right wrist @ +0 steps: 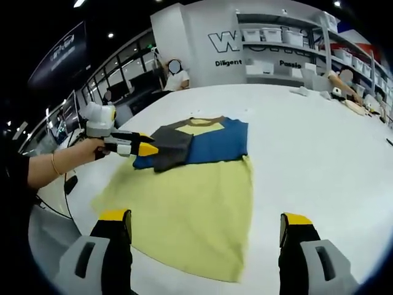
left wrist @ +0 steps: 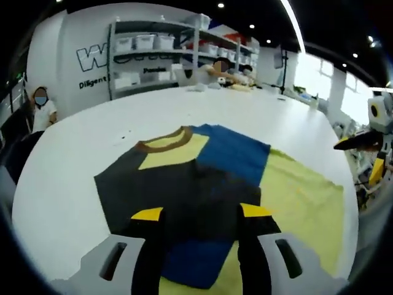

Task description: Fold the garment on the visible template until the final outline fits inside the template.

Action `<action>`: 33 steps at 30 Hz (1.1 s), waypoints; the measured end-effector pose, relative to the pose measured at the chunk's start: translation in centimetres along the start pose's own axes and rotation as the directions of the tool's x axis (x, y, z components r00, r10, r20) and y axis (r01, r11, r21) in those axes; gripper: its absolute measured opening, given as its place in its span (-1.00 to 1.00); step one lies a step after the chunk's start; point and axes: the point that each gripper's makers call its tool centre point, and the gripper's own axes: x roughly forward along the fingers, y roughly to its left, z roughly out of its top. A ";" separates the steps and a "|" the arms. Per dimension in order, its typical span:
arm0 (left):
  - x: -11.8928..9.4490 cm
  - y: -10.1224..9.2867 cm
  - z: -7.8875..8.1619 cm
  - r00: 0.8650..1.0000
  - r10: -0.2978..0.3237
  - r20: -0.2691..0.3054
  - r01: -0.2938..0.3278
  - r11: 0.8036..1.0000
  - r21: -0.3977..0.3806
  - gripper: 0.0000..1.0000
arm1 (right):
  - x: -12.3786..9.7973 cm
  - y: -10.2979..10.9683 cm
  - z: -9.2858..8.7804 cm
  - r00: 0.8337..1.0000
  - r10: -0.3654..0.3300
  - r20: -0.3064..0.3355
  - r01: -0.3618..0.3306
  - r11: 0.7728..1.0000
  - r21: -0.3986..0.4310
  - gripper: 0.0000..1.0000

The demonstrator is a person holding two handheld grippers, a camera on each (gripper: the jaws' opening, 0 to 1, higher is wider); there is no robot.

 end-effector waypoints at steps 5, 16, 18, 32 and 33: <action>0.2 -0.3 -1.2 0.999 -0.016 -0.048 0.015 1.000 -0.017 -0.44 | 0.0 -0.1 0.0 1.000 -0.002 -0.004 0.002 1.000 -0.003 0.98; 0.6 -0.3 -2.3 0.996 0.000 -0.088 0.002 1.000 0.023 -0.61 | 0.0 -0.3 -0.2 1.000 -0.006 -0.012 0.006 1.000 -0.008 0.98; 0.6 -0.2 -2.1 0.997 0.009 -0.081 -0.005 0.999 0.045 -0.68 | 0.0 -0.2 -0.3 1.000 -0.006 -0.016 0.006 1.000 -0.009 0.98; 0.8 -1.2 -1.4 0.996 -0.002 -0.084 0.014 0.991 0.136 -0.96 | -0.1 -0.3 -0.4 1.000 -0.015 -0.020 0.014 1.000 -0.020 0.98; 0.8 -1.4 -1.2 0.997 -0.007 -0.079 0.018 0.991 0.135 -0.96 | -0.1 -0.3 -0.4 1.000 -0.015 -0.021 0.014 1.000 -0.019 0.98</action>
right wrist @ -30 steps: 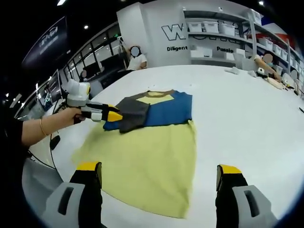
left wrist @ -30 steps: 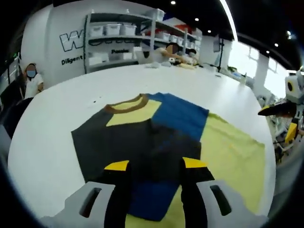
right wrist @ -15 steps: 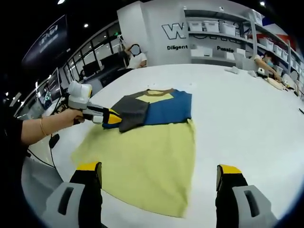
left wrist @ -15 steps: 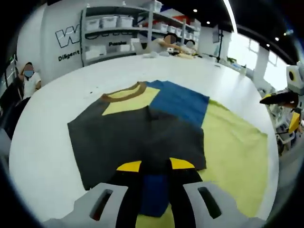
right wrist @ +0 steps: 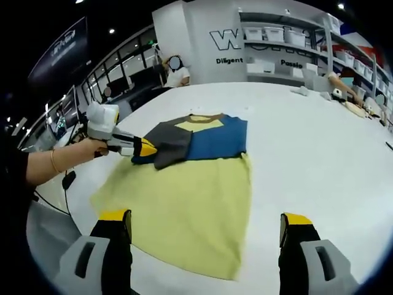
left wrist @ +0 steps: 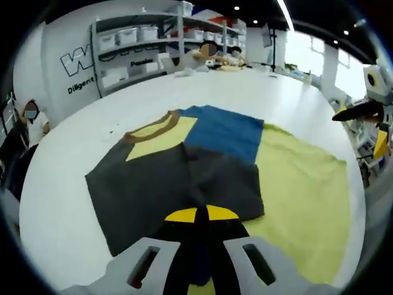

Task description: Fold the garment on the visible template until the final outline fits inside the template.

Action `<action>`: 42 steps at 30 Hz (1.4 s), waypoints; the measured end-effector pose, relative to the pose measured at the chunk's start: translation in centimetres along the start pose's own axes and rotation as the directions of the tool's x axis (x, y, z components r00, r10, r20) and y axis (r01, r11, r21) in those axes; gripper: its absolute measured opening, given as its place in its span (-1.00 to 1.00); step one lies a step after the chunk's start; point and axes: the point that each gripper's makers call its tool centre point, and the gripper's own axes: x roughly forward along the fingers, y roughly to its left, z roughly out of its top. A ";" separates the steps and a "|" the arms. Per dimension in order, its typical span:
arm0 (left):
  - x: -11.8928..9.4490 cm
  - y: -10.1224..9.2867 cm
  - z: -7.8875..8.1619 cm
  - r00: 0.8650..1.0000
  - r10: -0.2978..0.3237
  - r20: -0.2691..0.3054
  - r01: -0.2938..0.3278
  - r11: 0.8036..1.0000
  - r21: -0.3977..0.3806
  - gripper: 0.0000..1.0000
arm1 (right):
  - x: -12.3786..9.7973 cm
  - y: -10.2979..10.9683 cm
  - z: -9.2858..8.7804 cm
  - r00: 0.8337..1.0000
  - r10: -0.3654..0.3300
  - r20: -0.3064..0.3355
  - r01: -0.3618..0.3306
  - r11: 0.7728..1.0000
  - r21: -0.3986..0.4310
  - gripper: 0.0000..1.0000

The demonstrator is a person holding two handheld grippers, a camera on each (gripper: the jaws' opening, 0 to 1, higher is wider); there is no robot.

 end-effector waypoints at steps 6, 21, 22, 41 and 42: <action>0.3 -1.1 1.9 0.999 -0.036 0.033 0.035 0.999 0.015 -0.96 | -0.1 -0.1 -0.1 1.000 -0.005 0.001 0.005 1.000 0.002 0.98; 1.9 -4.0 6.6 0.989 -0.124 0.086 0.118 0.990 0.072 -0.97 | -0.3 -0.6 -0.4 1.000 -0.019 0.001 0.019 1.000 0.011 0.98; 2.0 -4.1 6.9 0.988 -0.129 0.088 0.123 0.989 0.077 -0.97 | -0.4 -0.6 -0.4 1.000 -0.020 0.002 0.020 1.000 0.012 0.98; 5.1 -7.0 10.7 0.981 -0.173 0.084 0.159 0.975 0.154 -0.95 | -0.7 -1.3 -0.9 0.999 -0.038 0.006 0.038 0.999 0.034 0.98; 5.3 -7.1 10.7 0.981 -0.174 0.086 0.160 0.976 0.150 -0.94 | -0.7 -1.2 -0.9 0.999 -0.036 0.005 0.036 0.999 0.035 0.98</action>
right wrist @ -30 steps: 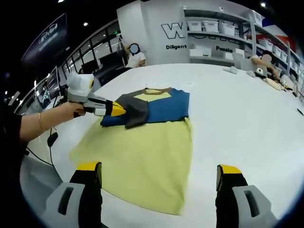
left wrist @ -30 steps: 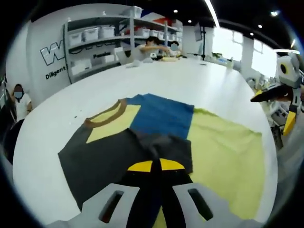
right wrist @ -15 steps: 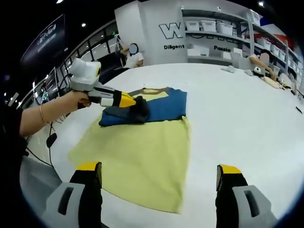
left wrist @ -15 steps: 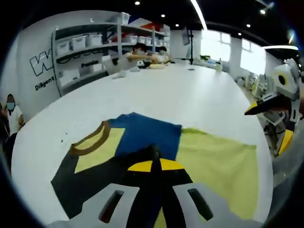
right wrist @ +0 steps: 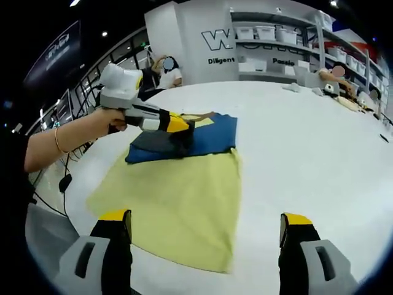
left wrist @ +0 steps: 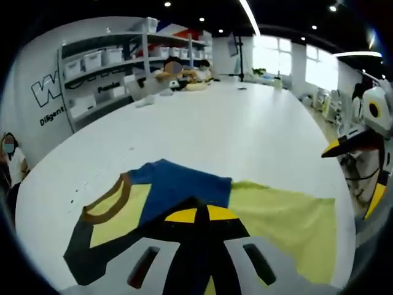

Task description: Fold the garment on the visible template until the final outline fits inside the template.

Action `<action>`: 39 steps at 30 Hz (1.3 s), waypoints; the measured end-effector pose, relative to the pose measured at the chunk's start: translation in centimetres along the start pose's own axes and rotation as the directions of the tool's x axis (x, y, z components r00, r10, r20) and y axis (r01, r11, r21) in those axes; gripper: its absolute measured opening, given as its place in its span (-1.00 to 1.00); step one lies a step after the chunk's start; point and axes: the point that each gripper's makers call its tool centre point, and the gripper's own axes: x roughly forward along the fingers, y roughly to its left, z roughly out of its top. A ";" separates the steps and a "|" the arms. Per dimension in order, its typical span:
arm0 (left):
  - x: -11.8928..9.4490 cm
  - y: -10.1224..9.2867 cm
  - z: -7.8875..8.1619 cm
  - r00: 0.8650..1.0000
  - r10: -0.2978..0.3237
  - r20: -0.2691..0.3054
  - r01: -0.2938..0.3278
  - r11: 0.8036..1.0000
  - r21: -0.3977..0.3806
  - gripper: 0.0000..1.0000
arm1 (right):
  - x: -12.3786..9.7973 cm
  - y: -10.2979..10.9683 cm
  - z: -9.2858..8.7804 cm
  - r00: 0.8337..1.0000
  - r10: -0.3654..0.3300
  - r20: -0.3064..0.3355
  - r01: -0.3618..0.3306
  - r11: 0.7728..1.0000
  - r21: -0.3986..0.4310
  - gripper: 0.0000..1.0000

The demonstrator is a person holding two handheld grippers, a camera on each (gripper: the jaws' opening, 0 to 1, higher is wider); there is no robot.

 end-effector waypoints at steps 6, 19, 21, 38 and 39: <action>0.6 -0.6 0.5 1.000 -0.018 0.019 0.018 1.000 -0.002 -0.87 | 0.0 -0.3 0.0 1.000 -0.004 0.004 0.004 1.000 0.004 0.98; 1.9 -2.8 0.8 0.994 -0.095 0.049 0.096 0.995 -0.019 -0.37 | -0.1 -0.8 -0.1 1.000 -0.008 0.004 0.008 1.000 0.007 0.98; 2.0 -3.3 0.8 0.991 -0.118 0.056 0.119 0.993 -0.024 -0.27 | -0.1 -0.8 -0.2 1.000 -0.009 0.004 0.009 1.000 0.010 0.98; 1.9 -4.2 1.4 0.988 -0.137 0.077 0.137 0.991 0.000 0.27 | -0.5 -1.0 0.0 1.000 -0.021 0.014 0.020 1.000 0.017 0.98; 1.8 -4.1 1.4 0.989 -0.128 0.079 0.128 0.992 -0.001 0.35 | -0.5 -1.0 0.0 1.000 -0.019 0.015 0.019 1.000 0.020 0.98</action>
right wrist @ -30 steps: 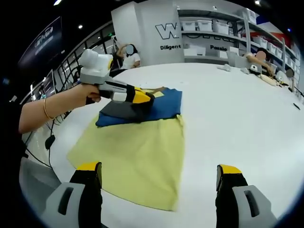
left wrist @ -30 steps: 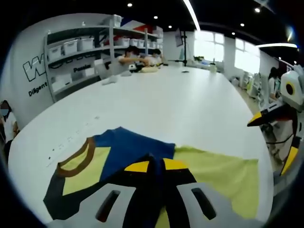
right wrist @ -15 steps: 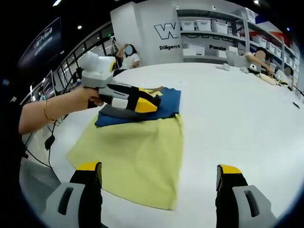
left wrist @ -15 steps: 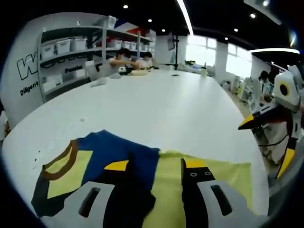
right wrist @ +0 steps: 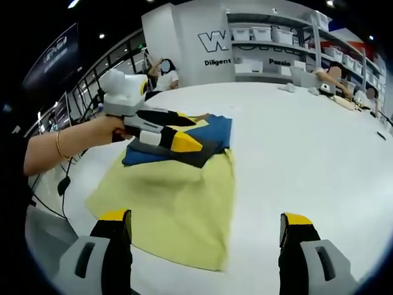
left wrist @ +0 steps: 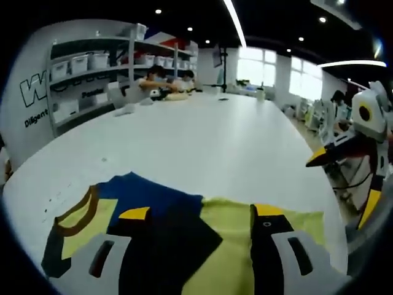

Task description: Fold the garment on the visible template until the final outline fits inside the template.

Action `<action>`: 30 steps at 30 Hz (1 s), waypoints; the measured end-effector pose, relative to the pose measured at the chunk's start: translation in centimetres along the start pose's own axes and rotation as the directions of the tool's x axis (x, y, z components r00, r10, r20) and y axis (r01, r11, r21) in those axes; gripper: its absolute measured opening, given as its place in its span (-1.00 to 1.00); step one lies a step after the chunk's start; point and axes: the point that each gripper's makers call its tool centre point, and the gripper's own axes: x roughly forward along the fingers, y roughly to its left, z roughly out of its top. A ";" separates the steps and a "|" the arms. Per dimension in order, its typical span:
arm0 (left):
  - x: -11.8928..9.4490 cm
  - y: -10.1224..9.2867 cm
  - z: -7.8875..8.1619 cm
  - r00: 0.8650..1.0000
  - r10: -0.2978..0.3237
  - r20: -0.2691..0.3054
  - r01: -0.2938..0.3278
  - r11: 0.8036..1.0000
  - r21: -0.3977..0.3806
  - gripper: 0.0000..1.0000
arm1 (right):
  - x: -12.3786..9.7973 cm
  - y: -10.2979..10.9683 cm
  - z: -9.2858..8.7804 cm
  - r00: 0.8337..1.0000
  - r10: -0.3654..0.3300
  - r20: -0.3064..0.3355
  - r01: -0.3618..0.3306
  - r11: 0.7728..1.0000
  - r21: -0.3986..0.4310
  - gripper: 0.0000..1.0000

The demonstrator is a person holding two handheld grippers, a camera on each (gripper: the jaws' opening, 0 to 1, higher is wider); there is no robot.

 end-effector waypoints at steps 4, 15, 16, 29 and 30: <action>-0.6 0.6 -0.2 0.999 0.042 -0.005 -0.042 0.999 -0.006 0.63 | 0.0 0.1 0.1 1.000 0.005 0.005 -0.005 1.000 0.001 0.98; -4.4 1.7 -1.1 0.991 0.137 -0.004 -0.137 0.988 -0.071 0.98 | 0.0 0.6 0.1 1.000 0.019 0.002 -0.019 1.000 -0.005 0.98; -4.8 1.7 -1.2 0.990 0.144 -0.003 -0.144 0.987 -0.075 0.99 | 0.1 0.6 0.1 1.000 0.020 0.002 -0.020 1.000 -0.008 0.98; -10.5 1.4 -2.3 0.972 0.233 -0.001 -0.232 0.967 -0.104 0.98 | 0.2 1.0 0.0 0.999 0.038 -0.011 -0.039 0.999 -0.030 0.98; -11.2 1.3 -2.6 0.970 0.245 0.002 -0.243 0.963 -0.115 0.98 | 0.2 1.1 -0.1 0.999 0.041 -0.010 -0.042 0.999 -0.027 0.98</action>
